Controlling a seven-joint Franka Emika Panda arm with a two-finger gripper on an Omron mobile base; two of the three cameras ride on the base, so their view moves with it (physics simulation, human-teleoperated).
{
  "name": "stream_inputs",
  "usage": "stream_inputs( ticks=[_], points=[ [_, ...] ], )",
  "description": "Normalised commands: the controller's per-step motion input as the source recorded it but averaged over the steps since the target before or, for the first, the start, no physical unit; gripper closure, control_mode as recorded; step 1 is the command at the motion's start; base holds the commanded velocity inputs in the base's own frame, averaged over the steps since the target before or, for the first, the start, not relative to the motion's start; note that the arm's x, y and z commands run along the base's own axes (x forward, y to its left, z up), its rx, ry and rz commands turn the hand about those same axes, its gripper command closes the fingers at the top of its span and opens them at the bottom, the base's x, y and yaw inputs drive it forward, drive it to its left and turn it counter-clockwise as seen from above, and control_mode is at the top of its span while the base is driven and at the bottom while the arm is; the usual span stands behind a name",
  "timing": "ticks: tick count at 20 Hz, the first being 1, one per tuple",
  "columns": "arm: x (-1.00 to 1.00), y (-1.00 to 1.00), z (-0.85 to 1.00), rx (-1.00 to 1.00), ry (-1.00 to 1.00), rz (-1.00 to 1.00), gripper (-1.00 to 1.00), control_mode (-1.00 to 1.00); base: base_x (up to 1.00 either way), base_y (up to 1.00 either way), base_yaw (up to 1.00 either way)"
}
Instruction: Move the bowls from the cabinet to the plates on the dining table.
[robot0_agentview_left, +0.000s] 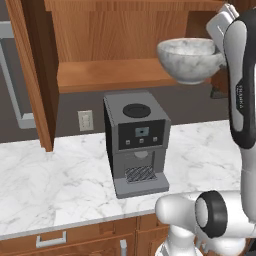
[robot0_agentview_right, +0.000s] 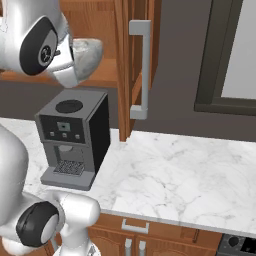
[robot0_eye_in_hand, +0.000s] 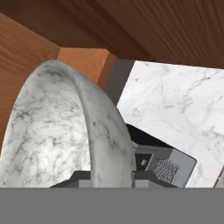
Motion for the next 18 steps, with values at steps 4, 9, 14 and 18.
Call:
stream_inputs(
  ticks=[4, 9, 14, 18],
  points=[
    [-0.53, 0.28, -0.37, 0.07, -0.17, 0.0, 1.0, -1.0, 0.0, 0.0, 0.0],
    [-0.32, 0.29, -0.4, 0.06, -0.12, -0.02, 1.0, -1.0, 0.0, 0.0, 0.0],
    [-0.04, 0.17, -0.23, 0.02, -0.04, -0.01, 1.0, -1.0, 0.0, 0.0, 0.0],
    [-0.13, 0.04, 0.09, 0.0, 0.01, -0.01, 1.0, -1.0, 0.0, 0.0, 0.0]
  ],
)
